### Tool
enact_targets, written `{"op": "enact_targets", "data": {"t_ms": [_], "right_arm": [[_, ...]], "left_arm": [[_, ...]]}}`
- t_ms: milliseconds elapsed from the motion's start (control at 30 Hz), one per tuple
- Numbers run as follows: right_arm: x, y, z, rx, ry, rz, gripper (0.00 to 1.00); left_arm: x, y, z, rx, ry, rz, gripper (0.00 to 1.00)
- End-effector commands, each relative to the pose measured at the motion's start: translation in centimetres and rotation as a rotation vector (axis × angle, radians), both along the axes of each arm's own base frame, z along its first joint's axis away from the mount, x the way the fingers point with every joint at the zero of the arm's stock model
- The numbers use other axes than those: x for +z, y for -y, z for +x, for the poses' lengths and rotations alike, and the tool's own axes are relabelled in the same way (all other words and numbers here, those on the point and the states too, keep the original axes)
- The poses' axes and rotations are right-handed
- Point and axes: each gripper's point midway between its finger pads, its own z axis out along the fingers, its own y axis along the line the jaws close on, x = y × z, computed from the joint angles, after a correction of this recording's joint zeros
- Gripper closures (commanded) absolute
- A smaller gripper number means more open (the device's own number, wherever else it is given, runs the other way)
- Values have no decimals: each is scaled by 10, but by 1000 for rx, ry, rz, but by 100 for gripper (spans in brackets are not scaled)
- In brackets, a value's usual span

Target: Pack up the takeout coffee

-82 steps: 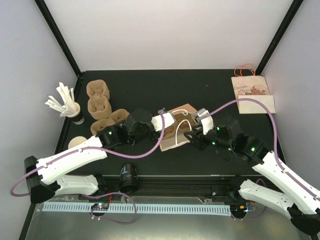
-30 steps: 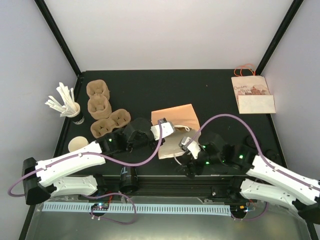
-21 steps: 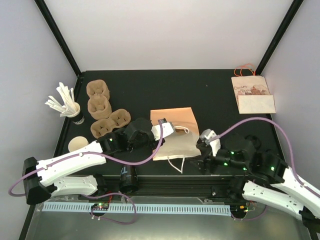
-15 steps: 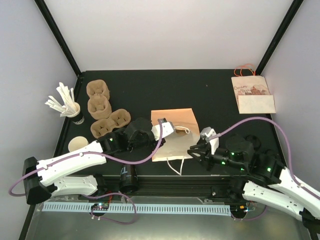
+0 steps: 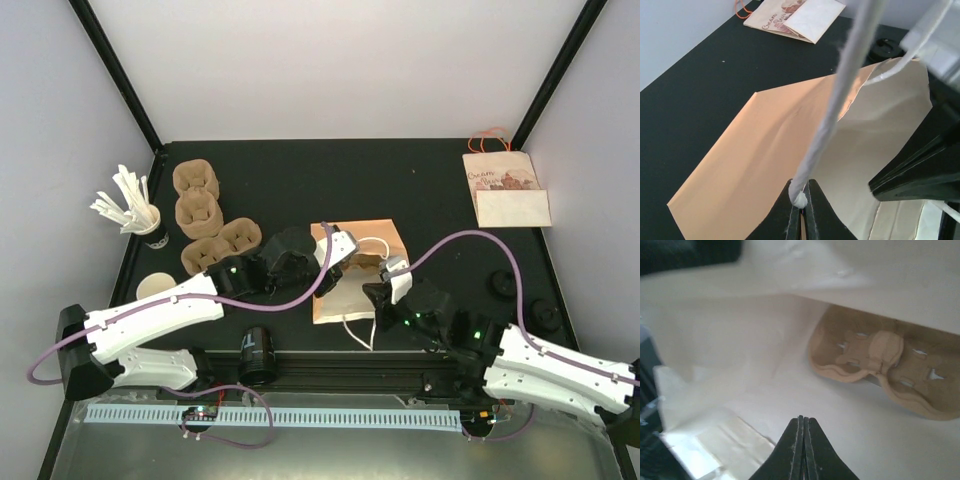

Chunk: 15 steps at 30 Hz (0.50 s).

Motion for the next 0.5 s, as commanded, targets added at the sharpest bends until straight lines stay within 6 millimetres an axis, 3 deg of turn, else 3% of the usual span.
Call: {"op": "enact_targets", "data": {"t_ms": [0,267,467], "right_arm": [[7,4,22,-158,114,35,99],[-35,5,35,-290,50,-161,99],[-55,11,31,-294,39,-146,99]], "left_arm": [[22,8,-5,0,-45,-85,98],[24,22,-12,-38,-112,-140,99],[26,24,-6,12,-150,-181,99]]}}
